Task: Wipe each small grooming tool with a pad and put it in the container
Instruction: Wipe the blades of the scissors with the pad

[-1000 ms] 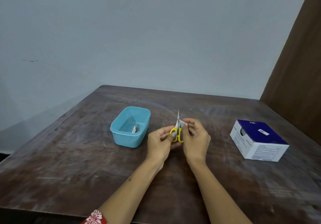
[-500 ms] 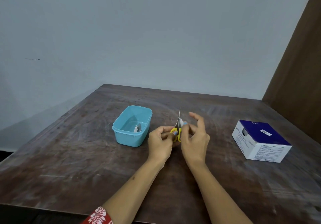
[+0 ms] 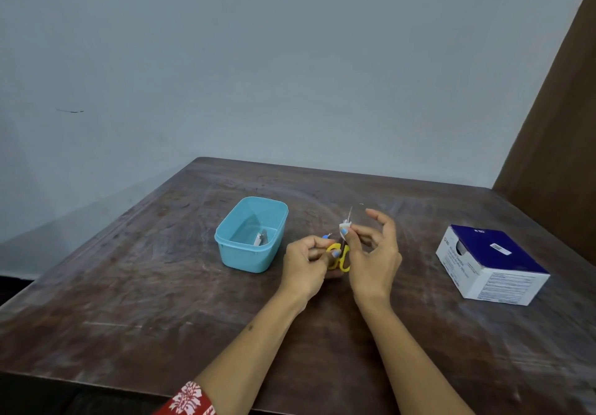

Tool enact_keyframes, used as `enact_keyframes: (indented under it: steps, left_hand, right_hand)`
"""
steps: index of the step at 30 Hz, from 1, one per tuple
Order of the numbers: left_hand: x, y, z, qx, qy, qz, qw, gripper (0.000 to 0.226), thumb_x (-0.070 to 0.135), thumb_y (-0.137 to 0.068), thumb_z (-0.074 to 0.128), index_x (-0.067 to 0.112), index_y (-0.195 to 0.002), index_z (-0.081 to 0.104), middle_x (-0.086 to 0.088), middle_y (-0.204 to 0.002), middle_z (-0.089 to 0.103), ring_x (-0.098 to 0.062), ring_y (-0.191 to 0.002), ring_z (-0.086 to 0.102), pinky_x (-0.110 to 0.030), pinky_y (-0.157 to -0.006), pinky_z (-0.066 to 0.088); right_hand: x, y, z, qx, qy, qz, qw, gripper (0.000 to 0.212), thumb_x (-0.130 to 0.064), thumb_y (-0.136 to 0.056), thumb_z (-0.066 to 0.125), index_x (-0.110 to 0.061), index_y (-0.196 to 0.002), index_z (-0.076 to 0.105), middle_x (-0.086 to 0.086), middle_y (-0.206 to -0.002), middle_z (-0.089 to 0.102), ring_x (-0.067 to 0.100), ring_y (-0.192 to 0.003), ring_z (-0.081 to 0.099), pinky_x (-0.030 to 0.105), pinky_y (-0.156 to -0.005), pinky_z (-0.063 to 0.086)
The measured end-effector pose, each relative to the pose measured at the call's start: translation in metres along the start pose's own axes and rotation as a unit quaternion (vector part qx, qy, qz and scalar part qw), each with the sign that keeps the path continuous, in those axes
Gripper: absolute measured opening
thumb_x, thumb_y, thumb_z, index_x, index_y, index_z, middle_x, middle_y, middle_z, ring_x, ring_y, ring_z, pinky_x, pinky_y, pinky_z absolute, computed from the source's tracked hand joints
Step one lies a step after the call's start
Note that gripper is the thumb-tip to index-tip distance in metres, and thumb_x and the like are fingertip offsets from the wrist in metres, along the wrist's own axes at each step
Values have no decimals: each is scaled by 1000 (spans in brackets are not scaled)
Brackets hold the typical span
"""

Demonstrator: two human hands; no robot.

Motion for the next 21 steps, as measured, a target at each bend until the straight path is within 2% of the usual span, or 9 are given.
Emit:
enact_keyframes:
  steps: [6, 10, 12, 15, 19, 21]
  left_hand:
    - [3, 2, -2, 15, 11, 13, 1000, 11, -4, -86, 59, -1, -96, 64, -9, -78, 71, -11, -68, 69, -29, -62, 60]
    - [3, 2, 2, -8, 8, -2, 1000, 14, -4, -86, 59, -5, -100, 62, -11, -81, 70, -15, -71, 68, -30, -63, 60]
    - [2, 1, 5, -21, 7, -12, 1000, 16, -4, -85, 60, -6, -101, 62, -11, -81, 70, -16, -73, 68, -30, -62, 60]
    - [2, 1, 6, -21, 9, -8, 1000, 16, -4, -85, 61, -5, -100, 62, -9, -79, 70, -13, -70, 68, -30, -62, 60]
    - [0, 1, -1, 15, 20, 7, 1000, 12, -5, -86, 60, -5, -97, 63, -10, -77, 70, -14, -69, 68, -29, -62, 60]
    - [-1, 1, -3, 19, 24, 5, 1000, 10, -4, -86, 60, -3, -95, 63, -10, -77, 71, -16, -70, 68, -30, -62, 60]
  right_hand:
    - [3, 1, 6, -23, 10, 6, 1000, 32, -6, -81, 71, -20, -106, 58, -4, -78, 71, -6, -76, 64, 0, -64, 42]
    - [4, -1, -1, 6, 13, 6, 1000, 33, -6, -79, 72, -15, -108, 59, -22, -68, 67, -9, -72, 63, 1, -63, 43]
    - [2, -1, -6, 27, 8, 4, 1000, 38, -8, -79, 72, -19, -111, 55, -30, -70, 67, -7, -72, 64, 7, -67, 47]
    - [1, -1, -8, 42, -3, 0, 999, 40, -9, -79, 73, -25, -111, 54, -24, -68, 67, -6, -74, 65, 11, -73, 50]
    - [7, -1, 2, 0, 9, 8, 1000, 22, -7, -79, 72, -22, -93, 65, -19, -73, 67, -4, -75, 66, 8, -66, 50]
    - [8, 0, 5, -12, 22, 7, 1000, 20, -6, -79, 73, -23, -85, 66, -19, -76, 66, -2, -77, 66, 5, -64, 48]
Point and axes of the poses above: each hand's wrist, its own y-axis away from the middle knuckle, its own z-axis out of the palm, x = y × z, the point moved 10 cm from there along -y, towards the middle knuckle
